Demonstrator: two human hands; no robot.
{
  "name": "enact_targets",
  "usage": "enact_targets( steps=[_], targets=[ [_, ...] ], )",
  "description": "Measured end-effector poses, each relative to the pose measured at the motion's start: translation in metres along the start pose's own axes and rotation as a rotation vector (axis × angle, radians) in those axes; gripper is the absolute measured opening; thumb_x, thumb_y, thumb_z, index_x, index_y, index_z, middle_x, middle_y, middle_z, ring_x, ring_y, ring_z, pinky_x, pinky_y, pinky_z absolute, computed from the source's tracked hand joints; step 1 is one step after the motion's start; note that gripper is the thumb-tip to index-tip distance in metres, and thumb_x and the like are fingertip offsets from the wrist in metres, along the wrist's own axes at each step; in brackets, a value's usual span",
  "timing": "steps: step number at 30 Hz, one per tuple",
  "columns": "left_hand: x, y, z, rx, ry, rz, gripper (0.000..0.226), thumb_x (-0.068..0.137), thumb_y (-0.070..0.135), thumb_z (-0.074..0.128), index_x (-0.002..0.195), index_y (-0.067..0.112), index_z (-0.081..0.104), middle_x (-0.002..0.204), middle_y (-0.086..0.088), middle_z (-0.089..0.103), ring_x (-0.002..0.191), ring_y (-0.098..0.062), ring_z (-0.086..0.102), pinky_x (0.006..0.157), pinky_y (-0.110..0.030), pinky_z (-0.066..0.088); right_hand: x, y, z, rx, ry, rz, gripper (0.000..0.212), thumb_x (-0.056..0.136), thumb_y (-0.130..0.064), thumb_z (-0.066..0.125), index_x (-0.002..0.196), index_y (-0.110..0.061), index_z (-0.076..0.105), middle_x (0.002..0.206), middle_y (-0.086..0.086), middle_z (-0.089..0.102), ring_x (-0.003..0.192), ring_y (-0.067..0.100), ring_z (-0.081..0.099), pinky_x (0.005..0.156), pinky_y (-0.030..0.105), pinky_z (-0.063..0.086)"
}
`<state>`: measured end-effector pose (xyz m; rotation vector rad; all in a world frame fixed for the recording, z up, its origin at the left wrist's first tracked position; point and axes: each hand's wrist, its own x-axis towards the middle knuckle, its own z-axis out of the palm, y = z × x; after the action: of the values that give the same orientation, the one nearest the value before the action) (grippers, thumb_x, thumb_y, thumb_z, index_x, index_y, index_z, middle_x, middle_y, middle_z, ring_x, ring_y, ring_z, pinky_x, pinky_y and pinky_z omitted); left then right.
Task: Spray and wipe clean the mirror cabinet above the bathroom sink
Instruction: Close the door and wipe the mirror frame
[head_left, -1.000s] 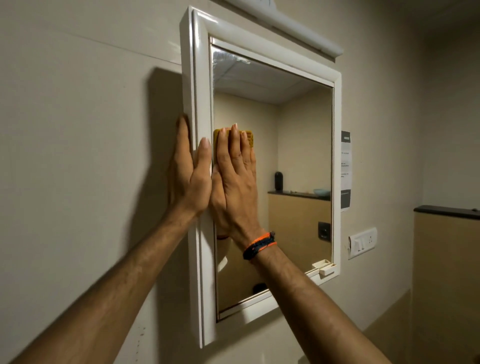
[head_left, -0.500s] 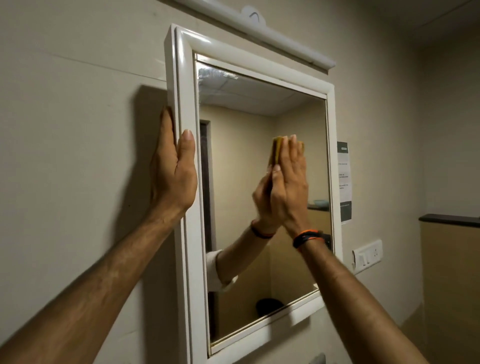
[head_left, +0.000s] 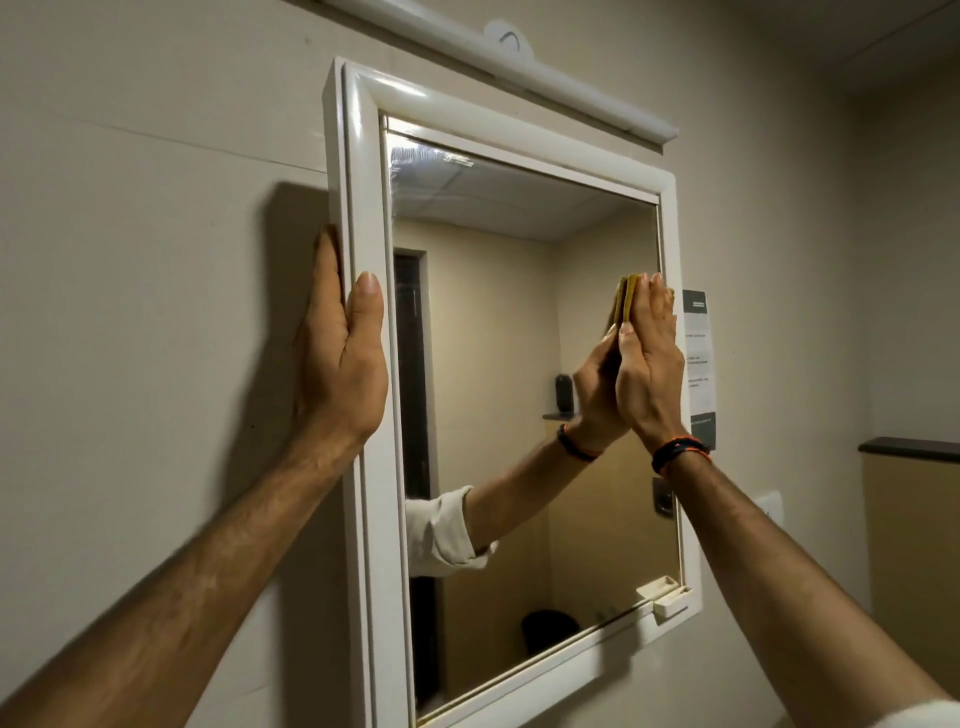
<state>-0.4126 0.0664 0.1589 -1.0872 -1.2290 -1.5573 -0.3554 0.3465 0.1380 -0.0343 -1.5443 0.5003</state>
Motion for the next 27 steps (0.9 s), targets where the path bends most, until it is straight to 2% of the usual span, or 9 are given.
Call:
enact_targets(
  steps=[4, 9, 16, 20, 23, 27],
  targets=[
    [0.0, -0.002, 0.0, 0.014, -0.004, -0.004, 0.06, 0.101, 0.035, 0.036, 0.154, 0.011, 0.023, 0.159, -0.001, 0.031, 0.145, -0.009, 0.03, 0.12, -0.038, 0.027, 0.021, -0.01, -0.002, -0.023, -0.019, 0.019, 0.061, 0.096, -0.03, 0.025, 0.154, -0.013, 0.018, 0.163, 0.006, 0.01, 0.151, 0.02, 0.005, 0.124, 0.04, 0.006],
    [-0.001, 0.001, 0.001, 0.001, 0.0, -0.023, 0.06, 0.101, 0.035, 0.035, 0.155, 0.012, 0.023, 0.159, 0.001, 0.03, 0.145, -0.007, 0.029, 0.12, -0.037, 0.027, 0.021, -0.025, -0.001, -0.047, -0.032, 0.039, 0.063, 0.095, -0.03, 0.025, 0.155, -0.013, 0.015, 0.164, 0.006, 0.007, 0.151, 0.021, 0.001, 0.123, 0.042, 0.005],
    [-0.002, 0.004, 0.001, 0.012, -0.014, -0.037, 0.062, 0.1, 0.038, 0.034, 0.155, 0.013, 0.02, 0.16, 0.002, 0.028, 0.145, -0.007, 0.028, 0.12, -0.036, 0.027, -0.017, -0.112, 0.034, 0.046, -0.053, -0.175, 0.061, 0.096, -0.021, 0.034, 0.154, -0.009, 0.02, 0.163, 0.009, 0.01, 0.151, 0.019, -0.001, 0.124, 0.041, 0.002],
    [-0.002, 0.005, 0.003, 0.006, 0.002, -0.022, 0.061, 0.1, 0.033, 0.035, 0.155, 0.01, 0.021, 0.16, -0.001, 0.026, 0.147, -0.007, 0.025, 0.121, -0.033, 0.024, -0.039, -0.162, 0.053, 0.1, -0.072, -0.285, 0.06, 0.095, -0.019, 0.035, 0.152, -0.004, 0.024, 0.162, 0.013, 0.013, 0.151, 0.024, 0.002, 0.124, 0.042, 0.002],
    [0.0, 0.004, 0.003, -0.034, 0.004, -0.028, 0.062, 0.099, 0.033, 0.036, 0.154, 0.008, 0.022, 0.159, -0.003, 0.029, 0.146, -0.009, 0.028, 0.12, -0.038, 0.026, -0.049, -0.184, 0.065, 0.116, -0.071, -0.366, 0.057, 0.097, -0.015, 0.039, 0.151, -0.002, 0.027, 0.161, 0.016, 0.016, 0.151, 0.027, 0.007, 0.123, 0.047, 0.007],
    [0.001, 0.0, 0.001, -0.037, -0.008, -0.022, 0.062, 0.1, 0.035, 0.036, 0.155, 0.01, 0.022, 0.159, -0.002, 0.03, 0.146, -0.009, 0.028, 0.12, -0.04, 0.027, -0.05, -0.188, 0.068, 0.096, -0.076, -0.383, 0.057, 0.097, -0.014, 0.042, 0.151, -0.003, 0.026, 0.161, 0.015, 0.015, 0.151, 0.026, 0.006, 0.122, 0.047, 0.009]
  ],
)
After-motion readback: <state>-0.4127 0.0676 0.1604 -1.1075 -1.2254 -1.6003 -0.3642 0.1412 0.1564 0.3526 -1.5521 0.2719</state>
